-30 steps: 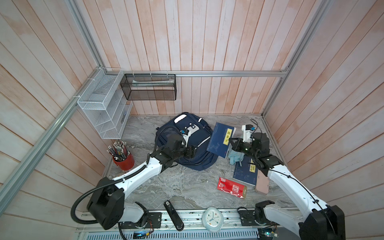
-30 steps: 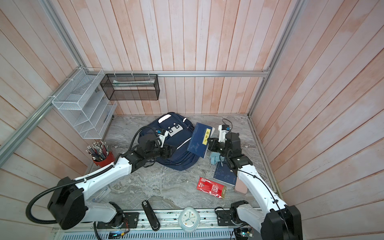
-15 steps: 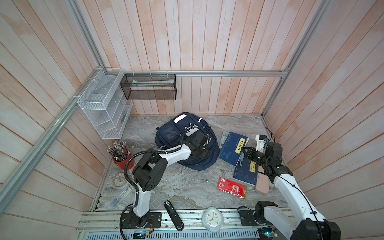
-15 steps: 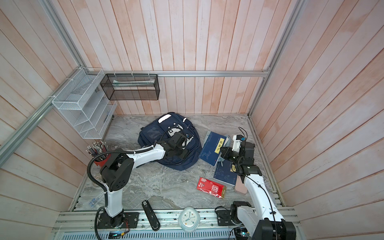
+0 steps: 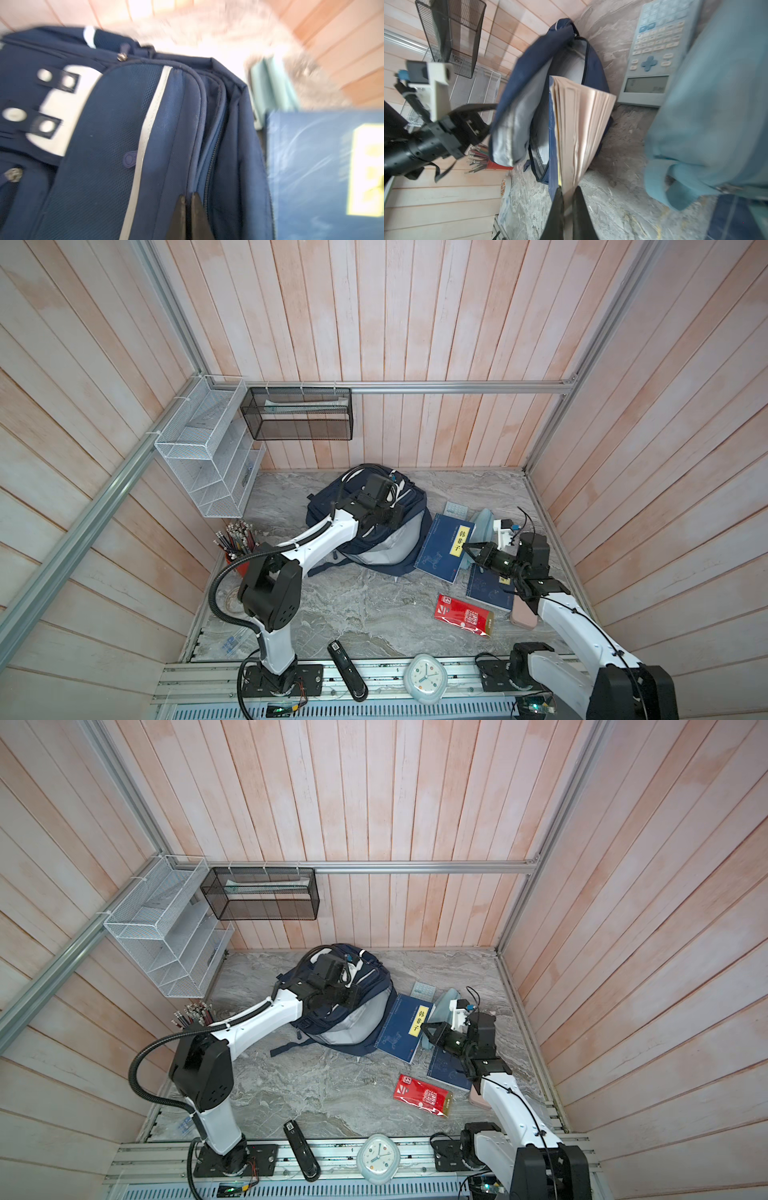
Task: Pack the student bag
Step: 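Hold the backpack opening with the left gripper while the right gripper inserts the book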
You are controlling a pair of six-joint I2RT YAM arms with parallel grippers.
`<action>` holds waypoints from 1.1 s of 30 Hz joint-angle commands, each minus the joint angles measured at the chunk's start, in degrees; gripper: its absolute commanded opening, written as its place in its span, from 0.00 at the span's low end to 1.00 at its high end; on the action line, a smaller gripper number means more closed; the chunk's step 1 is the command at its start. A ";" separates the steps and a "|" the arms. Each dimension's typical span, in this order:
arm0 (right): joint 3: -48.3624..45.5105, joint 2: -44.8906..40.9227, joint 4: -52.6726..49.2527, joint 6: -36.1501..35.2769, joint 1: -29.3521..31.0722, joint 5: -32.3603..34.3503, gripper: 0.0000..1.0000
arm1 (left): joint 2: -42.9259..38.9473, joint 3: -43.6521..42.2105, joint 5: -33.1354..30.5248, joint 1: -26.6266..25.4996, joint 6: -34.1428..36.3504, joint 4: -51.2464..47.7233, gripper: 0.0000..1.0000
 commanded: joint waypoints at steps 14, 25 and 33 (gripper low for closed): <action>23.99 43.93 37.64 21.08 21.97 19.22 0.00 | -4.35 6.09 14.17 6.07 -7.99 2.99 0.00; 52.90 71.80 36.52 27.57 27.69 23.77 0.00 | -7.53 -3.51 14.59 6.93 -12.83 11.37 0.00; 45.30 59.23 19.75 13.74 27.88 22.47 0.71 | -6.16 -7.88 13.53 7.37 -14.29 14.90 0.00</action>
